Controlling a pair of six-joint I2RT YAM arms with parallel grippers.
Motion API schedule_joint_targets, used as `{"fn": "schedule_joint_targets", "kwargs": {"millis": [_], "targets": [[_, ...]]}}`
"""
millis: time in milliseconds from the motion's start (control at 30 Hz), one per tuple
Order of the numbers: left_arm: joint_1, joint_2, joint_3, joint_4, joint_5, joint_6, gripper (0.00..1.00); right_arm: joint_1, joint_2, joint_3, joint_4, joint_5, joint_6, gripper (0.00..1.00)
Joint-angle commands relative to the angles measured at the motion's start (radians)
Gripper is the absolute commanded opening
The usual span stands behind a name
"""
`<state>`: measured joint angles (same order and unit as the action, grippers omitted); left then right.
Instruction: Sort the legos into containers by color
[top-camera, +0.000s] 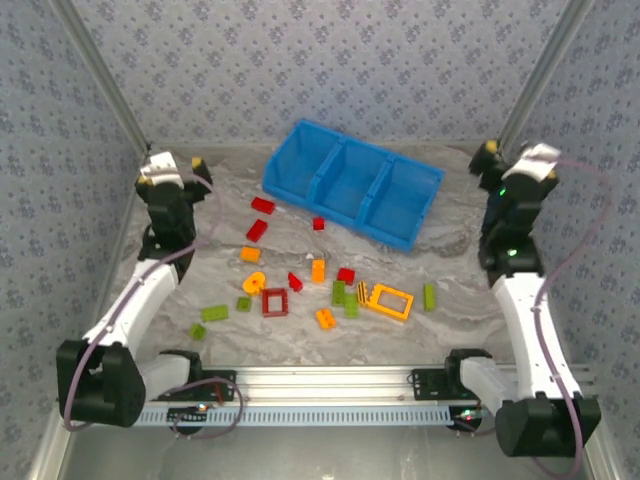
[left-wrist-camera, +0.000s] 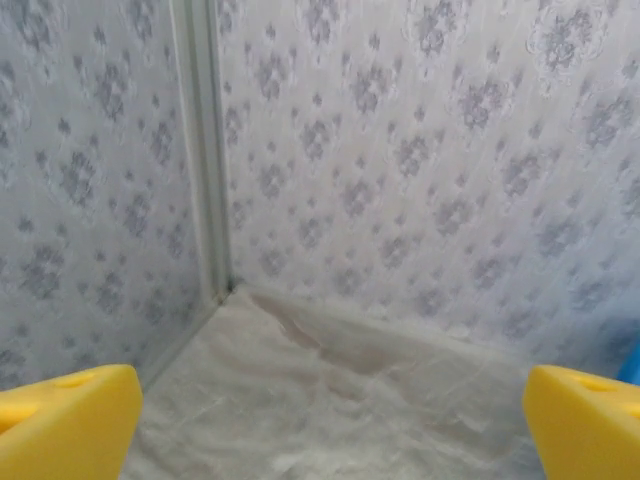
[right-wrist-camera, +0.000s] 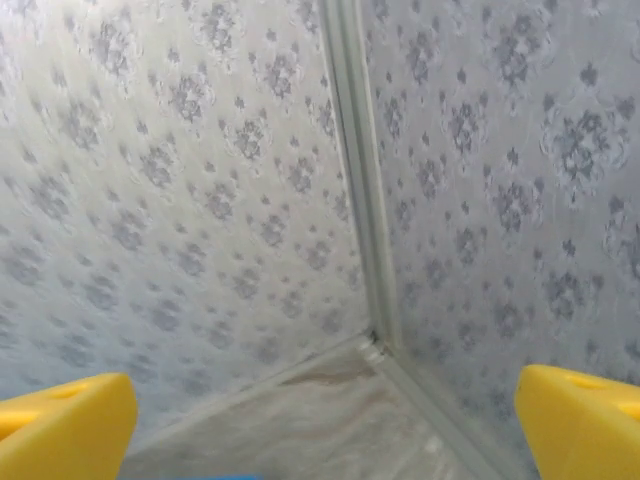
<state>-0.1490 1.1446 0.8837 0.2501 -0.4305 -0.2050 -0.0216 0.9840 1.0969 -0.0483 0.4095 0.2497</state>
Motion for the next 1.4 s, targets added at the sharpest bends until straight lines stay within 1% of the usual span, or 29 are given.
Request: {"fn": "schedule_joint_targets", "kwargs": {"millis": [0, 33, 67, 100, 133, 200, 267, 300, 400, 433, 467, 500, 533, 600, 667, 733, 800, 833, 867, 900, 1000, 1167, 1267, 1367], "targets": [[0.034, 0.017, 0.289, -0.622, -0.007, -0.401, 0.98, -0.052, 0.054, 0.271, -0.705, -0.058, 0.408, 1.00], [0.094, 0.048, 0.319, -0.655, 0.160, -0.461, 0.98, -0.081, 0.062, 0.278, -0.712, -0.191, 0.389, 0.98], [0.133, 0.077, 0.328, -0.652, 0.313, -0.502, 0.98, -0.090, 0.060, 0.273, -0.694, -0.301, 0.309, 0.94], [0.124, 0.083, 0.330, -0.661, 0.330, -0.522, 0.98, -0.057, 0.056, 0.271, -0.715, -0.323, 0.281, 0.97], [0.100, 0.080, 0.329, -0.669, 0.314, -0.522, 0.98, -0.007, 0.058, 0.281, -0.778, -0.265, 0.289, 0.98], [0.054, 0.084, 0.344, -0.718, 0.331, -0.485, 0.98, 0.115, 0.075, 0.312, -0.924, -0.126, 0.283, 0.99], [-0.001, 0.088, 0.350, -0.792, 0.368, -0.437, 0.98, 0.232, 0.101, 0.322, -1.048, -0.060, 0.301, 0.95], [-0.038, 0.084, 0.339, -0.822, 0.407, -0.399, 0.98, 0.275, 0.118, 0.319, -1.111, -0.063, 0.325, 0.91], [-0.174, 0.019, 0.248, -0.860, 0.506, -0.309, 0.98, 0.388, 0.148, 0.257, -1.245, -0.078, 0.425, 0.87], [-0.201, -0.012, 0.210, -0.853, 0.555, -0.313, 0.98, 0.414, 0.146, 0.227, -1.261, -0.091, 0.443, 0.85], [-0.210, -0.054, 0.156, -0.824, 0.656, -0.330, 0.98, 0.432, 0.143, 0.183, -1.262, -0.122, 0.452, 0.82], [-0.213, -0.090, 0.111, -0.798, 0.746, -0.359, 0.98, 0.433, 0.142, 0.128, -1.267, -0.171, 0.459, 0.77], [-0.218, -0.116, 0.083, -0.790, 0.802, -0.381, 0.98, 0.428, 0.144, 0.078, -1.281, -0.214, 0.470, 0.74], [-0.242, -0.161, 0.043, -0.793, 0.876, -0.402, 0.98, 0.402, 0.148, -0.031, -1.252, -0.291, 0.449, 0.74], [-0.273, -0.180, 0.025, -0.824, 0.879, -0.397, 0.98, 0.367, 0.153, -0.122, -1.214, -0.345, 0.432, 0.72], [-0.290, -0.187, 0.005, -0.834, 0.884, -0.394, 0.98, 0.303, 0.167, -0.194, -1.167, -0.414, 0.404, 0.71], [-0.307, -0.184, -0.007, -0.816, 0.886, -0.399, 0.98, 0.256, 0.178, -0.248, -1.106, -0.432, 0.388, 0.68], [-0.315, -0.179, -0.009, -0.804, 0.885, -0.403, 0.98, 0.240, 0.187, -0.255, -1.079, -0.450, 0.388, 0.64], [-0.323, -0.170, -0.011, -0.786, 0.882, -0.409, 0.98, 0.227, 0.203, -0.246, -1.046, -0.461, 0.342, 0.64], [-0.329, -0.159, -0.011, -0.765, 0.885, -0.418, 0.98, 0.223, 0.219, -0.237, -1.026, -0.455, 0.348, 0.63], [-0.354, -0.119, -0.001, -0.716, 0.894, -0.436, 0.98, 0.202, 0.279, -0.218, -1.017, -0.414, 0.368, 0.63], [-0.392, -0.064, 0.028, -0.692, 0.919, -0.421, 0.98, 0.098, 0.296, -0.311, -0.856, -0.481, 0.349, 0.64], [-0.397, -0.052, 0.036, -0.687, 0.932, -0.413, 0.98, 0.077, 0.314, -0.327, -0.770, -0.531, 0.304, 0.64], [-0.397, -0.040, 0.044, -0.689, 0.938, -0.406, 0.98, 0.075, 0.372, -0.306, -0.757, -0.555, 0.257, 0.65]]}}
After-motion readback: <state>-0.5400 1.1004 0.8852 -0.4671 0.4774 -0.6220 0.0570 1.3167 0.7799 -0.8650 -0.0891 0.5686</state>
